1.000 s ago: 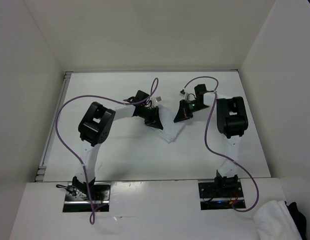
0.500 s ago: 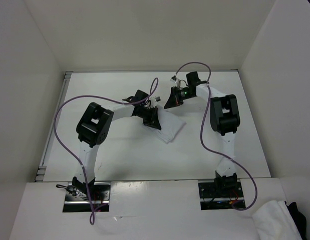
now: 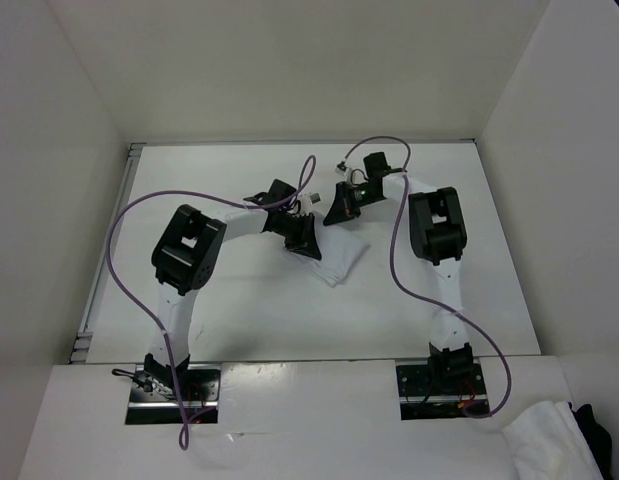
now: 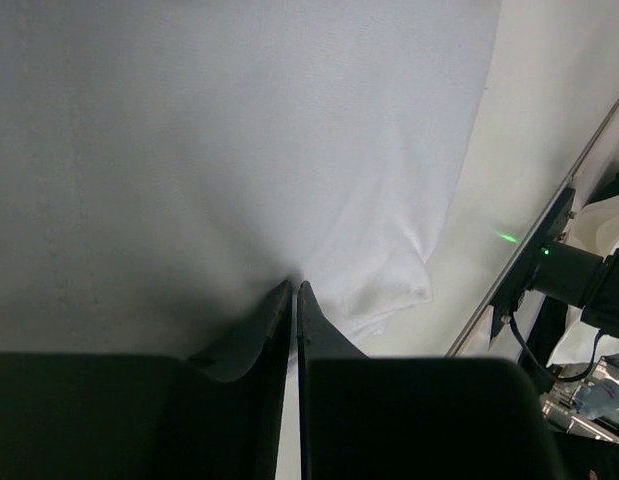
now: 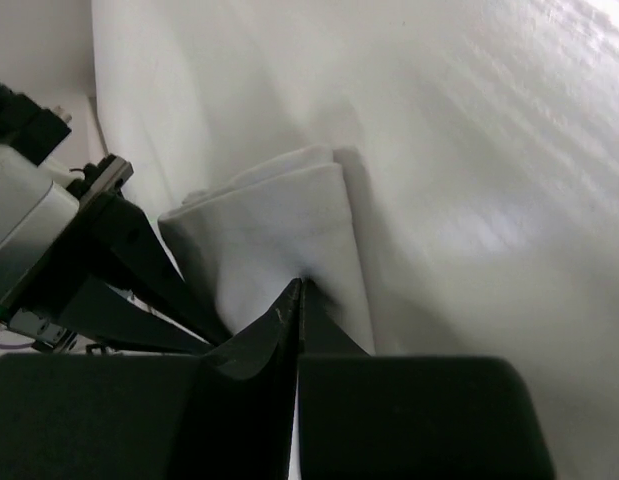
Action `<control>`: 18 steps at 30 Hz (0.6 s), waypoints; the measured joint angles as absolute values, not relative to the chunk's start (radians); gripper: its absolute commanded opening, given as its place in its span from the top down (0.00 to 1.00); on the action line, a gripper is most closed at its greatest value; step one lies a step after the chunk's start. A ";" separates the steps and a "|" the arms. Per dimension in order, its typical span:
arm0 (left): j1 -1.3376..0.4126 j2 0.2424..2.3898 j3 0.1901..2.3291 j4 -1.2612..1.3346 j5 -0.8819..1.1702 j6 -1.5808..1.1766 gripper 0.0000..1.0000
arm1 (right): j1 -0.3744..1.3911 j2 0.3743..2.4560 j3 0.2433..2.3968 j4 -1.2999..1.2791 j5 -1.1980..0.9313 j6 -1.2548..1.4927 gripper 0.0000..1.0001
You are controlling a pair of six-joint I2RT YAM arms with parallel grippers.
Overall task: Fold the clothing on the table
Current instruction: Fold the skirt
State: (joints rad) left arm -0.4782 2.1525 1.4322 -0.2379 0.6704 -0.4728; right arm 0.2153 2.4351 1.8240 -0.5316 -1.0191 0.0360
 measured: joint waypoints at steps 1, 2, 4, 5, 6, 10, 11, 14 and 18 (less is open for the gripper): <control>-0.478 2.151 1.432 -0.241 0.668 -0.472 0.88 | 0.212 2.415 1.796 -0.520 -1.010 0.036 1.00; -0.478 2.151 1.432 -0.244 0.667 -0.471 0.88 | 0.209 2.388 1.765 -0.507 -1.000 0.034 1.00; -0.476 2.151 1.432 -0.249 0.667 -0.467 0.88 | 0.200 2.312 1.682 -0.501 -0.978 0.017 1.00; -0.475 2.151 1.433 -0.252 0.667 -0.462 0.88 | 0.196 2.269 1.643 -0.499 -0.964 -0.003 1.00; -0.474 2.151 1.433 -0.255 0.669 -0.451 0.88 | 0.192 2.215 1.603 -0.500 -0.943 -0.027 1.00; -0.470 2.151 1.448 -0.288 0.669 -0.413 0.88 | 0.191 1.967 1.467 -0.510 -0.820 -0.189 1.00; -0.467 2.151 1.453 -0.297 0.667 -0.398 0.88 | 0.192 1.909 1.443 -0.514 -0.791 -0.235 1.00; -0.455 2.154 1.465 -0.321 0.667 -0.373 0.88 | 0.200 1.795 1.392 -0.529 -0.707 -0.357 1.00; -0.443 2.158 1.478 -0.340 0.667 -0.357 0.88 | 0.210 1.783 1.317 -0.535 -0.603 -0.445 1.00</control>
